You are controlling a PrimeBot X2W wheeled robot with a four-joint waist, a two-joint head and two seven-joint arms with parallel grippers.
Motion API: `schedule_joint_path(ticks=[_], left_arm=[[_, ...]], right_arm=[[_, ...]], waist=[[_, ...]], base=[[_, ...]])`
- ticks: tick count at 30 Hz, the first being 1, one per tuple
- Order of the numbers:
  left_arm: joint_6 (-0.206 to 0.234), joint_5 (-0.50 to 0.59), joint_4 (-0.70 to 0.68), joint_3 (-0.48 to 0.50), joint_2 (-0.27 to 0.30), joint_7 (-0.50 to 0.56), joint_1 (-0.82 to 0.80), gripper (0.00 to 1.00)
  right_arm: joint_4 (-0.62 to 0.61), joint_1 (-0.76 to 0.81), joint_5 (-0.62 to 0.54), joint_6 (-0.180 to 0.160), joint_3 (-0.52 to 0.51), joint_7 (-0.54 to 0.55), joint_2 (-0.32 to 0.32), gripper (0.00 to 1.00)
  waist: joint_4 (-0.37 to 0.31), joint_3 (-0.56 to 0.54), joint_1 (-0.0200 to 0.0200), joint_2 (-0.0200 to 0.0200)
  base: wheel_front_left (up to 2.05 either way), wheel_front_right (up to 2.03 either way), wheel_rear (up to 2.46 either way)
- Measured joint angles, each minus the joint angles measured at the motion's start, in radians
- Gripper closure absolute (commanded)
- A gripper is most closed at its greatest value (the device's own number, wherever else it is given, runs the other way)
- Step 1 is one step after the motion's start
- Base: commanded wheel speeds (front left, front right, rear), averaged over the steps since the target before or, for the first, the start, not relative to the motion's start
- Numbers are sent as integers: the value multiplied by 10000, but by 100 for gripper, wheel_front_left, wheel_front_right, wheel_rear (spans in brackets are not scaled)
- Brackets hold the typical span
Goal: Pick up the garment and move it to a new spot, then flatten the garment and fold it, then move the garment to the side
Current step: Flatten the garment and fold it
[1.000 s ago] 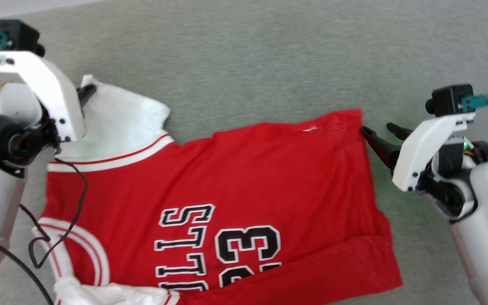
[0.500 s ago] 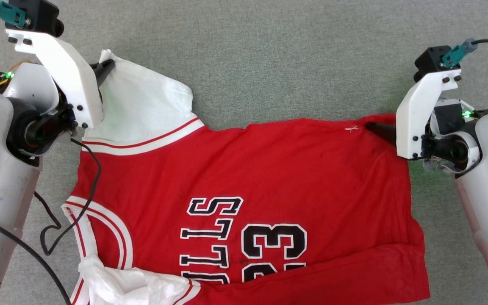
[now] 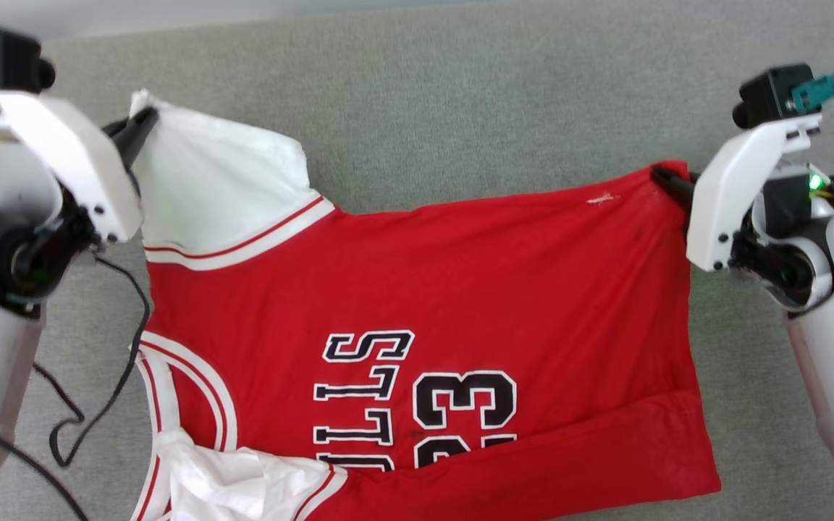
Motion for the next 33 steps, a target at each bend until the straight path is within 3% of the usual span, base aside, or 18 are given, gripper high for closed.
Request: schedule_joint_path(ticks=[13,24,29,30,31,32,33], left_arm=[[1009,-798,-2008,1026,345,-1578,4858,100],[1824,-1365,-3047,1099,-186,-2209,8490,100],[1791,-1616,-3043,947,-476,-2261,9159,100],[1701,-1708,-3010,861,-598,-2261,9230,100],[1634,-1733,-2941,807,-704,-2278,9295,100],[1622,-1739,-2874,782,-775,-2353,9326,67],[1582,-1708,-2834,771,-815,-2476,9331,5]], right_arm=[[-1375,3297,61,0,-941,-1035,148,100],[-1511,5945,265,0,-1756,-2115,840,100],[-1469,6654,176,0,-1889,-2437,1053,100],[-1463,6773,138,0,-1871,-2493,1106,59],[-1450,6859,84,0,-1837,-2560,1151,59],[-1455,6935,10,0,-1820,-2688,1185,0],[-1465,6996,-54,-2,-1802,-2763,1214,0]], waist=[[102,-1428,-1,0],[297,-2355,-1,0],[272,-2419,-1,0],[259,-2429,-1,0],[235,-2442,-1,0],[213,-2456,-1,0],[196,-2472,-1,0]], base=[[0,0,0],[0,0,0],[0,0,0],[0,0,0],[0,0,0],[0,0,0],[0,0,0]])
